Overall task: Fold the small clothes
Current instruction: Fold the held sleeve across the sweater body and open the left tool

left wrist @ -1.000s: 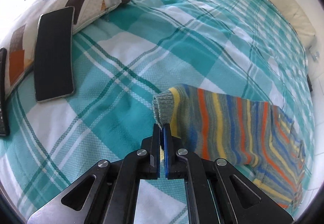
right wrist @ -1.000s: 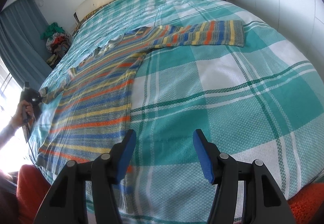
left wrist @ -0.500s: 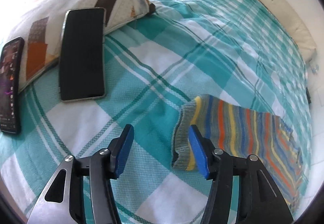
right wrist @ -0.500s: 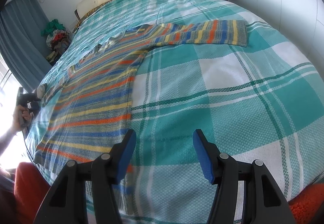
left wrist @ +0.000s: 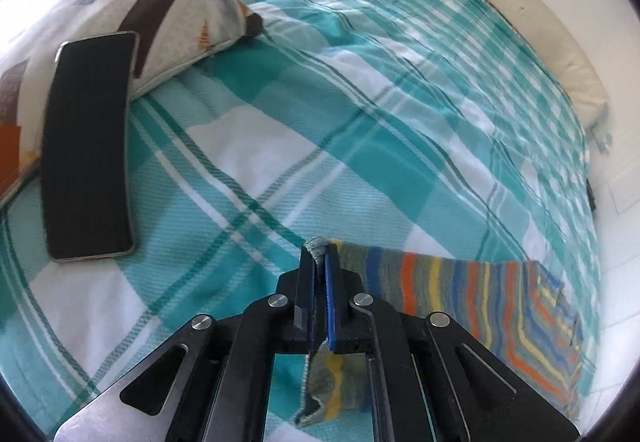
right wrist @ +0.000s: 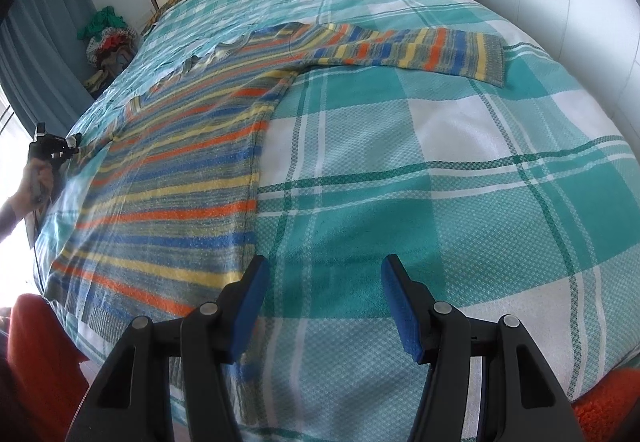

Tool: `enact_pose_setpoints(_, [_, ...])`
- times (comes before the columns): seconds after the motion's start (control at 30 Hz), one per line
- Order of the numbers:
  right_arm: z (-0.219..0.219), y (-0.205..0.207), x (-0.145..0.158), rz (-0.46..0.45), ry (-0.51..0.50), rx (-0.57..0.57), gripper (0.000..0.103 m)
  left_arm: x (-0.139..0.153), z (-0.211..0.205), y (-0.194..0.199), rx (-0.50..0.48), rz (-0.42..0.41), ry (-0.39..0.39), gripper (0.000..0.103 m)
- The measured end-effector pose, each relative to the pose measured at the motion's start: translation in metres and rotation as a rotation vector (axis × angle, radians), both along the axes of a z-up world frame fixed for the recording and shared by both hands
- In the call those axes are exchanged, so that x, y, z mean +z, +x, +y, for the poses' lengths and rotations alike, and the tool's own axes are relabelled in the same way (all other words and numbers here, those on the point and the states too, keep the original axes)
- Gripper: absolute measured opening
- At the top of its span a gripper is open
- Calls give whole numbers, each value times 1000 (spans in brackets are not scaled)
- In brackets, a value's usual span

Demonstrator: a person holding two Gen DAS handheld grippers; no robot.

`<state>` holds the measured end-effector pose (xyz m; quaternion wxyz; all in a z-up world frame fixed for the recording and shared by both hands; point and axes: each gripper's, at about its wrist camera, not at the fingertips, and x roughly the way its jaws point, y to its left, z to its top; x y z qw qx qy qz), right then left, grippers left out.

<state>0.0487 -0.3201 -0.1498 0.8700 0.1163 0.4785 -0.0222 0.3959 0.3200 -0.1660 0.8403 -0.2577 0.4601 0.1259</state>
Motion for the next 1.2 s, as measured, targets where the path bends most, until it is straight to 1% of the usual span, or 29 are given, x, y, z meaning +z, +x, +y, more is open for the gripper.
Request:
enact_pose_setpoints(0.03, [0, 1, -1, 2, 1, 2, 58, -3, 2, -1, 6, 10, 9, 1])
enact_pose_setpoints(0.13, [3, 5, -5, 15, 2, 18, 58, -9, -5, -1, -12, 56, 133, 1])
enact_pose_setpoints(0.2, [5, 6, -7, 20, -2, 26, 58, -13, -7, 1, -22, 72, 144, 3])
enact_pose_setpoints(0.23, [5, 6, -7, 20, -3, 28, 58, -13, -5, 2, -23, 75, 125, 12])
enact_pose_setpoints(0.27, [5, 5, -6, 17, -2, 29, 58, -14, -2, 1, -15, 89, 101, 17])
enact_pose_setpoints(0.3, [5, 4, -5, 13, -1, 28, 58, -13, 1, -2, -3, 98, 91, 31])
enact_pose_setpoints(0.33, [5, 3, -4, 8, 0, 27, 58, -10, 4, -10, 11, 95, 80, 55])
enact_pose_setpoints(0.4, [3, 1, -2, -2, 3, 20, 58, -4, 8, -34, 9, 42, 35, 74])
enact_pose_setpoints(0.43, [2, 1, -2, -5, 6, 18, 58, -4, 7, -46, 4, 27, 11, 76])
enact_pose_setpoints(0.47, [2, 1, -2, -6, 8, 16, 58, -7, 5, -54, -10, 29, -20, 76])
enact_pose_setpoints(0.5, [1, 1, -3, -5, 12, 15, 58, -12, 2, -58, -32, 42, -52, 74])
enact_pose_setpoints(0.53, [1, 1, -3, -4, 15, 16, 58, -17, -2, -61, -55, 57, -73, 66])
enact_pose_setpoints(0.57, [1, 2, -4, -1, 18, 18, 58, -22, -10, -61, -90, 70, -78, 59])
enact_pose_setpoints(0.6, [2, 3, -6, 4, 20, 22, 58, -24, -17, -60, -114, 77, -58, 43])
enact_pose_setpoints(0.63, [4, 3, -6, 6, 18, 26, 58, -26, -26, -58, -140, 79, -22, 4])
enact_pose_setpoints(0.67, [5, 3, -6, 6, 13, 30, 58, -26, -32, -57, -154, 96, 14, 2])
enact_pose_setpoints(0.73, [8, 2, -5, 4, 2, 37, 58, -22, -37, -59, -134, 123, 127, 0])
enact_pose_setpoints(0.8, [9, 0, -2, -5, -11, 30, 58, -23, -32, -60, -107, 160, 215, 0])
enact_pose_setpoints(0.83, [9, -1, -1, -9, -15, 23, 58, -26, -26, -60, -82, 198, 259, 0])
enact_pose_setpoints(0.9, [5, -1, -2, -7, -15, 4, 58, -29, -12, -63, -62, 207, 262, 0])
enact_pose_setpoints(0.97, [3, -1, -4, 0, -10, -1, 58, -25, -5, -69, -70, 192, 215, 0])
enact_pose_setpoints(1.0, [3, -1, -3, 0, -10, 0, 58, -21, -4, -74, -67, 191, 205, 3])
enact_pose_setpoints(1.07, [3, -1, -3, -7, -13, -1, 58, -11, -10, -90, -87, 176, 190, 31])
enact_pose_setpoints(1.1, [1, -1, -2, -13, -14, -7, 58, -6, -16, -98, -100, 166, 198, 61])
enact_pose_setpoints(1.13, [-1, -2, -2, -18, -13, -14, 58, 1, -25, -110, -120, 146, 216, 76])
enact_pose_setpoints(1.17, [-2, -2, 0, -22, -9, -23, 59, 11, -38, -126, -163, 115, 230, 77])
enact_pose_setpoints(1.2, [-5, -3, 0, -25, -3, -33, 60, 17, -53, -139, -212, 100, 227, 78])
